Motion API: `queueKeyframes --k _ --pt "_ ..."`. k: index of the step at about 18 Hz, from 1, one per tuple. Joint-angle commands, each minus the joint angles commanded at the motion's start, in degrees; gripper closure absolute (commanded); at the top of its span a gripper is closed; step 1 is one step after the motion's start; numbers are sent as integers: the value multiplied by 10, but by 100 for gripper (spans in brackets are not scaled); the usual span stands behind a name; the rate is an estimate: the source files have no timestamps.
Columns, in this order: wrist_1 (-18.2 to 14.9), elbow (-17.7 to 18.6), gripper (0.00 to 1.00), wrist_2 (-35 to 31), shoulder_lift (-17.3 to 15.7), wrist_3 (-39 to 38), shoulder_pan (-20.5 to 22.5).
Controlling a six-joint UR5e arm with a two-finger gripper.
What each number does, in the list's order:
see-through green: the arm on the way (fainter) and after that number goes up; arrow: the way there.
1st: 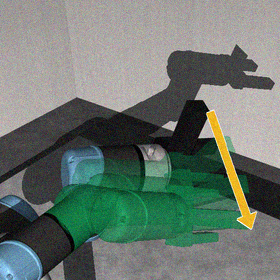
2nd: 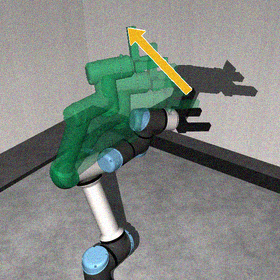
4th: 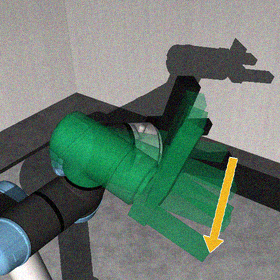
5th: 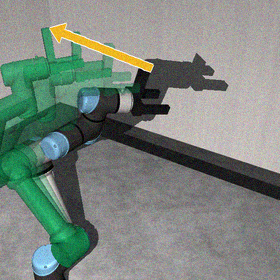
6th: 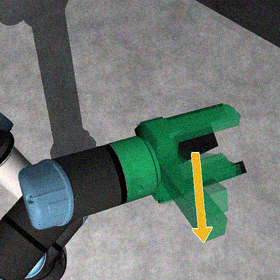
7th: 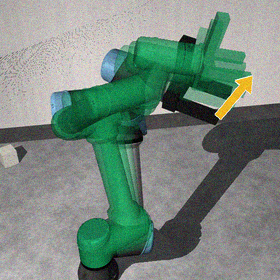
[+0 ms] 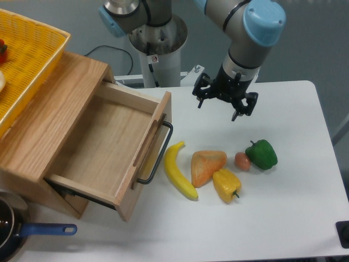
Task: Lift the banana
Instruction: 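Move the open gripper down toward the yellow banana, then lower the gripper onto the banana's stem end beside the orange piece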
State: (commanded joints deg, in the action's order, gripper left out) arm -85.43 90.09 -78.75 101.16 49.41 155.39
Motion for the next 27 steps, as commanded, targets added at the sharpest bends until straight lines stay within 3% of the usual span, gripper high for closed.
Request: queueKeyframes --k 3,8,13,20,27 --pt "36 3 0 0 14 -25 0" --pt "55 3 0 -1 46 -139 -15" --pt "57 -3 0 -3 83 -180 -33" --pt "57 -4 0 1 103 -205 -47" --pt "58 -31 0 26 147 -230 -60"
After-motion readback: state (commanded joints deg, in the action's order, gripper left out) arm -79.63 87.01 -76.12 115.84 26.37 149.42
